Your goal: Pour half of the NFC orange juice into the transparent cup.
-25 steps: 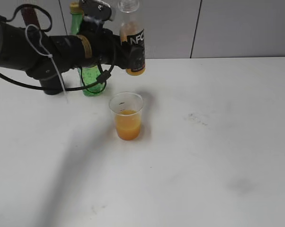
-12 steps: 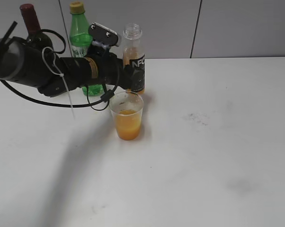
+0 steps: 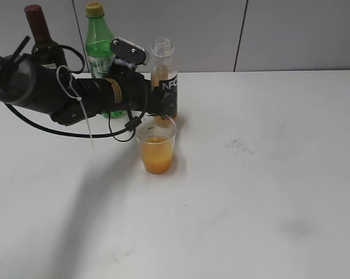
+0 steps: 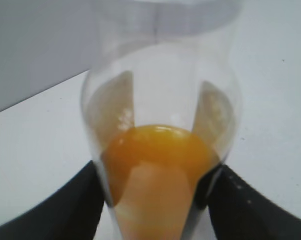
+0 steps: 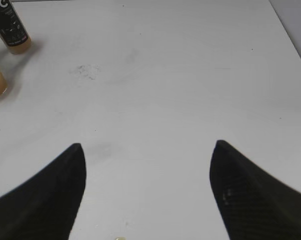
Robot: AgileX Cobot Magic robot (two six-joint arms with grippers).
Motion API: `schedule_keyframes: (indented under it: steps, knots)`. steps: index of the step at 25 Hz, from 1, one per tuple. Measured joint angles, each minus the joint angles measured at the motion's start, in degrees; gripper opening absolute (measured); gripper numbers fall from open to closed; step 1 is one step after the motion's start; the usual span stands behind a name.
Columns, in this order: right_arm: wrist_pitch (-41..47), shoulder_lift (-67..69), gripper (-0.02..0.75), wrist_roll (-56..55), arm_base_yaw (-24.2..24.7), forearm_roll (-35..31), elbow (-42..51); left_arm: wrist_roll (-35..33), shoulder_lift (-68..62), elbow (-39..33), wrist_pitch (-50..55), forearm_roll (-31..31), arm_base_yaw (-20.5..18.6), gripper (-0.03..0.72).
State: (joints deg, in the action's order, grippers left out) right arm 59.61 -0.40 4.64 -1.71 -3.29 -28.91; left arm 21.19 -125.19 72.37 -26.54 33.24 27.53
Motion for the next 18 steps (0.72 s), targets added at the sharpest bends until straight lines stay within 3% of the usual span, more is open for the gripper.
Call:
schedule_keyframes:
  steps: [4,10,18]
  knots:
    - [0.0,0.0,0.589,0.0,0.0,0.0,0.0,-0.1,0.0,0.0,0.0,-0.3,0.0,0.473]
    - [0.0,0.0,0.589,0.0,0.0,0.0,0.0,-0.1,0.6,0.1,-1.0,-0.8,0.0,0.585]
    - [0.0,0.0,0.589,0.0,0.0,0.0,0.0,-0.1,4.4,0.1,3.8,-1.0,0.0,0.595]
